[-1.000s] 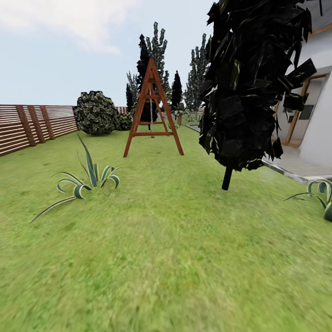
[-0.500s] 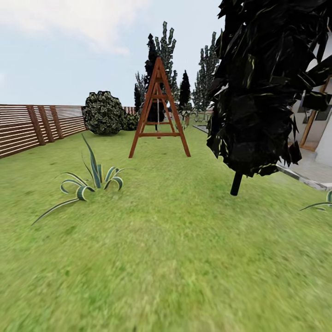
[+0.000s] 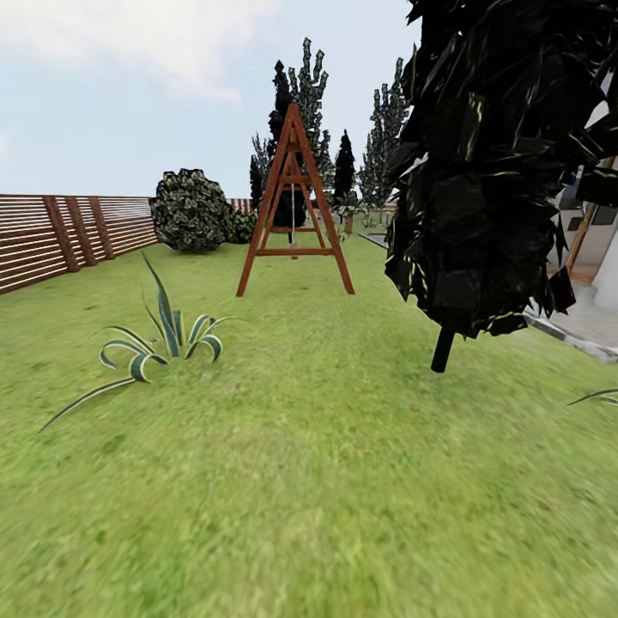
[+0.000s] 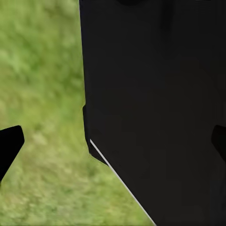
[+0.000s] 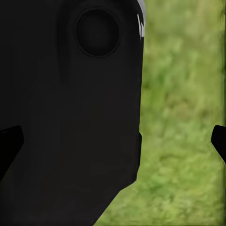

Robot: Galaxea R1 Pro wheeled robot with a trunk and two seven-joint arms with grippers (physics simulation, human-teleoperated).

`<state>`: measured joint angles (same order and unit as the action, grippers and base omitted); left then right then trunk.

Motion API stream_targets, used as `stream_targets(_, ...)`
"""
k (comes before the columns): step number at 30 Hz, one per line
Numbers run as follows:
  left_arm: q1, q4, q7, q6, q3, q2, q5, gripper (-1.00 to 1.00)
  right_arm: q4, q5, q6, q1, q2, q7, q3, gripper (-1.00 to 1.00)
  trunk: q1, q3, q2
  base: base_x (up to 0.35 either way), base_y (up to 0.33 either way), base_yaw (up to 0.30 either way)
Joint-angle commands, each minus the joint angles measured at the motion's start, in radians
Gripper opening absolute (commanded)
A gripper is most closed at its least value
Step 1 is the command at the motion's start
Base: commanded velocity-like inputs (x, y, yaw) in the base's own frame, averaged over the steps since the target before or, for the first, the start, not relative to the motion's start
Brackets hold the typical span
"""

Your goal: Take the three Easter eggs out of the wicker basket on the lawn in the garden, then place them on the lawn next to a single tree (choose any tree) so that all three eggs are next to the same tree and none are left in the basket.

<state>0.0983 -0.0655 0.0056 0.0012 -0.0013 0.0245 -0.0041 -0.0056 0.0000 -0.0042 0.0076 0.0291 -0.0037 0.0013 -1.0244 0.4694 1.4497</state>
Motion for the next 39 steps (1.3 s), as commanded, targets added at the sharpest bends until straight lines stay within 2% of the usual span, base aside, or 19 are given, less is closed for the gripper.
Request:
stream_targets(1,0.001,-0.002,0.001,0.000,0.000,0.000,0.000,1.00,-0.001,0.000,0.000,0.000,0.000,-0.001,0.001,1.00,-0.001,0.001,0.000,0.328,-0.096,0.079)
stream_targets(12,0.001,-0.002,0.001,0.000,0.000,0.000,0.000,1.00,0.000,0.000,0.000,0.000,0.000,-0.001,0.002,1.00,-0.001,0.001,0.000,0.328,-0.095,0.194)
stream_targets(28,0.001,-0.002,0.001,0.001,0.000,0.000,-0.001,1.00,0.001,0.000,0.000,0.000,0.000,-0.001,0.001,1.00,-0.001,0.001,0.000,0.328,-0.088,0.006)
stream_targets(39,0.001,-0.003,-0.001,0.002,0.000,0.000,-0.002,1.00,0.001,0.000,0.000,0.000,0.000,-0.001,0.000,1.00,-0.001,0.001,0.000,0.330,-0.008,0.000)
